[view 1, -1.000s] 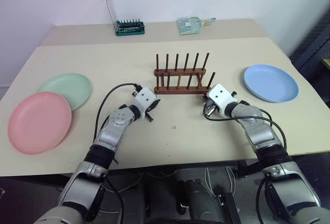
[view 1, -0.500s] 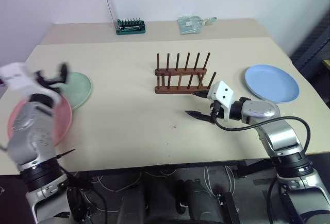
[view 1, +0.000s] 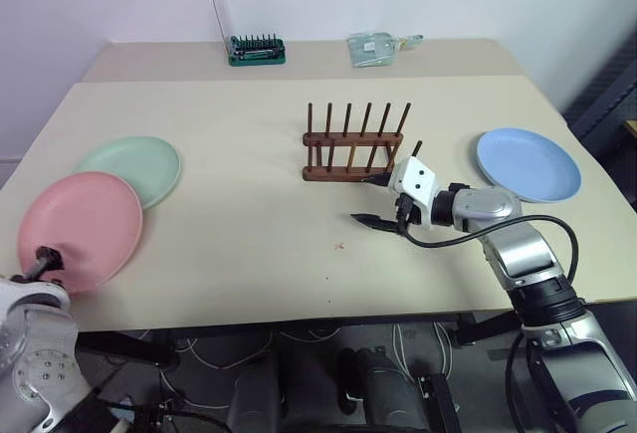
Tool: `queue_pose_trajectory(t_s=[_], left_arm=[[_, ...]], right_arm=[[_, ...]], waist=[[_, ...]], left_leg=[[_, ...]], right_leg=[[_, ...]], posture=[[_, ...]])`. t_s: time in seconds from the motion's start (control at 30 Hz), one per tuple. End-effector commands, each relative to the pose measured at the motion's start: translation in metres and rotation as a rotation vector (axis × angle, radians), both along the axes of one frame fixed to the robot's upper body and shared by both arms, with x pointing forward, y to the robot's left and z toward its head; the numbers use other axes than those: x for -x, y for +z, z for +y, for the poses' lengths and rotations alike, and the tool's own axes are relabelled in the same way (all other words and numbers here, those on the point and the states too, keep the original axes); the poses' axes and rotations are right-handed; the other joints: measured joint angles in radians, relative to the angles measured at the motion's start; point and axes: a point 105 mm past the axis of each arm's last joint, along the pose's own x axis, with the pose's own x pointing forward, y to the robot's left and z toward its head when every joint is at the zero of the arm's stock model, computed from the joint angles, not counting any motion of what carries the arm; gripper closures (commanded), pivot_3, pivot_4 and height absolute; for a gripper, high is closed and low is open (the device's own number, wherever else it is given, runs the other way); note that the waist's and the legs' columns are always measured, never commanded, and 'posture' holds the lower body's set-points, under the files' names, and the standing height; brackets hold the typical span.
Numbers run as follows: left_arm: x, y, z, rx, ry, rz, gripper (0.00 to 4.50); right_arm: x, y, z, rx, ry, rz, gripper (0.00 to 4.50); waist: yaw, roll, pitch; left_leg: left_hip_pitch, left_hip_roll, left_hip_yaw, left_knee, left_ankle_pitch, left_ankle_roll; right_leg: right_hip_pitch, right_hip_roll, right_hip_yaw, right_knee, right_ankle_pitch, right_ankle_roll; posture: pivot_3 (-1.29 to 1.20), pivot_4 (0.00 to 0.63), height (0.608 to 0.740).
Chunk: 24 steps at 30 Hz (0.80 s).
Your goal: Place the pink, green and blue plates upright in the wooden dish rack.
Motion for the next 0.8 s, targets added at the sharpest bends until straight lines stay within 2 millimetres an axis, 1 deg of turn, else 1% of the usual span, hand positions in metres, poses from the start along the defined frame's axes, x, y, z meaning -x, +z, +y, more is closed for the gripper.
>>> queue_pose_trajectory(t_s=[0.03, 0.1, 0.13, 0.17, 0.23, 0.27, 0.3, 0.33, 0.4, 0.47, 0.57, 0.6, 0.67, 0.7, 0.73, 0.77, 0.8], left_arm=[[0.001, 0.002, -0.001, 0.037, 0.024, -0.032, 0.21], [-0.003, -0.001, -0.004, 0.065, 0.014, -0.049, 0.21], [-0.004, -0.002, -0.005, 0.084, 0.02, -0.059, 0.7], [-0.004, -0.003, -0.006, 0.096, 0.025, -0.065, 0.94], [-0.006, -0.004, -0.007, 0.107, 0.023, -0.077, 1.84], [-0.007, -0.004, -0.007, 0.111, 0.026, -0.089, 2.48], [-0.007, -0.005, -0.008, 0.122, 0.028, -0.099, 2.89], [-0.007, -0.006, -0.008, 0.13, 0.03, -0.102, 3.45], [-0.007, -0.007, -0.008, 0.126, 0.027, -0.099, 4.38], [-0.007, -0.006, -0.009, 0.109, 0.025, -0.105, 4.45], [-0.013, 0.01, -0.015, 0.027, -0.041, -0.194, 4.45], [-0.016, 0.022, -0.02, -0.042, -0.094, -0.231, 4.45], [-0.02, 0.041, -0.032, -0.097, -0.16, -0.336, 4.45], [-0.023, 0.055, -0.039, -0.116, -0.192, -0.41, 4.48], [-0.025, 0.064, -0.043, -0.124, -0.207, -0.458, 4.5], [-0.029, 0.072, -0.047, -0.144, -0.232, -0.479, 4.5], [-0.035, 0.08, -0.052, -0.172, -0.264, -0.488, 4.5]], right_arm=[[-0.003, 0.014, 0.006, -0.012, 0.023, -0.059, 0.69], [-0.003, 0.014, 0.006, -0.01, 0.019, -0.064, 0.69], [-0.003, 0.013, 0.005, -0.008, 0.016, -0.067, 0.62], [-0.003, 0.013, 0.005, -0.006, 0.014, -0.069, 0.62], [-0.002, 0.013, 0.003, -0.007, 0.006, -0.072, 0.62], [-0.002, 0.012, 0.002, -0.007, 0.002, -0.072, 0.62], [-0.001, 0.012, 0.001, -0.008, 0.0, -0.072, 0.62], [0.0, 0.011, 0.001, -0.007, -0.002, -0.072, 0.62], [0.001, 0.011, -0.001, -0.007, -0.004, -0.071, 0.62], [0.003, 0.011, -0.002, -0.009, -0.006, -0.07, 0.62], [0.006, 0.014, -0.003, -0.017, -0.003, -0.077, 0.62], [0.007, 0.016, -0.003, -0.024, -0.001, -0.077, 0.62], [0.014, 0.02, -0.002, -0.05, 0.037, -0.035, 0.62], [0.018, 0.023, -0.001, -0.049, 0.058, -0.026, 0.38], [0.02, 0.024, 0.0, -0.047, 0.071, -0.022, 0.12], [0.022, 0.027, 0.002, -0.045, 0.084, -0.028, 0.02], [0.024, 0.033, 0.005, -0.053, 0.099, -0.045, 0.02]], waist=[[0.003, 0.0, 0.0], [0.007, 0.0, 0.0], [0.008, 0.0, 0.0], [0.01, 0.0, 0.0], [0.011, 0.0, 0.0], [0.011, 0.0, 0.0], [0.01, 0.0, 0.0], [0.01, 0.0, 0.0], [0.01, 0.0, 0.0], [0.009, 0.0, 0.0], [0.01, 0.0, 0.0], [0.01, 0.0, 0.0], [0.01, 0.0, 0.0], [0.01, 0.0, 0.0], [0.01, 0.0, 0.0], [0.01, 0.0, 0.0], [0.009, 0.0, 0.0]], left_leg=[[0.0, 0.0, 0.0, 0.0, 0.0, 0.0], [0.0, 0.0, 0.0, 0.0, 0.0, 0.0], [0.0, 0.0, 0.0, 0.0, 0.0, 0.0], [0.0, 0.0, 0.0, 0.0, 0.0, 0.0], [0.0, 0.0, 0.0, 0.0, 0.0, 0.0], [0.0, 0.0, 0.0, 0.0, 0.0, 0.0], [0.0, 0.0, 0.0, 0.0, 0.0, 0.0], [0.0, 0.0, 0.0, 0.0, 0.0, 0.0], [0.0, 0.0, 0.0, 0.0, 0.0, 0.0], [0.0, 0.0, 0.0, 0.0, 0.0, 0.0], [0.0, 0.0, 0.0, 0.0, 0.0, 0.0], [-0.001, 0.0, 0.0, 0.0, 0.0, -0.001], [-0.002, 0.001, 0.0, 0.0, -0.001, -0.001], [-0.003, 0.001, -0.001, 0.0, -0.001, -0.001], [-0.004, 0.002, -0.001, 0.0, -0.001, -0.001], [-0.006, 0.002, -0.002, 0.0, -0.001, -0.001], [-0.006, 0.002, -0.002, 0.0, -0.001, -0.001]], right_leg=[[0.0, 0.0, 0.0, 0.0, 0.0, 0.0], [0.0, 0.0, 0.0, 0.0, 0.0, 0.0], [0.0, 0.0, 0.0, 0.0, 0.0, 0.0], [0.0, 0.0, 0.0, 0.0, 0.0, 0.0], [0.0, -0.001, 0.0, -0.001, 0.0, 0.0], [0.0, -0.001, 0.0, -0.001, 0.0, 0.0], [0.0, -0.001, 0.0, -0.001, 0.0, 0.0], [0.0, -0.001, 0.0, -0.001, 0.0, 0.0], [0.0, -0.001, 0.0, -0.001, 0.0, 0.0], [0.0, -0.001, 0.0, -0.001, 0.0, 0.0], [0.0, -0.001, 0.0, -0.001, 0.0, 0.0], [0.0, -0.001, 0.0, -0.002, 0.0, 0.0], [0.0, 0.0, -0.001, -0.004, 0.0, -0.001], [-0.001, 0.0, -0.002, -0.006, 0.001, -0.001], [-0.001, -0.001, -0.003, -0.007, 0.001, -0.001], [-0.001, -0.001, -0.003, -0.009, 0.002, -0.001], [-0.001, -0.001, -0.003, -0.01, 0.002, -0.001]], posture=[[0.0, 0.15, 0.73], [0.0, 0.15, 0.73], [0.0, 0.15, 0.73], [0.0, 0.15, 0.73], [0.0, 0.15, 0.73], [0.0, 0.15, 0.73], [0.0, 0.15, 0.73], [0.0, 0.15, 0.73], [0.0, 0.15, 0.73], [0.0, 0.15, 0.73], [0.0, 0.15, 0.73], [0.0, 0.15, 0.73], [0.0, 0.15, 0.73], [0.0, 0.15, 0.73], [0.0, 0.15, 0.73], [0.0, 0.15, 0.73], [0.0, 0.15, 0.73]])
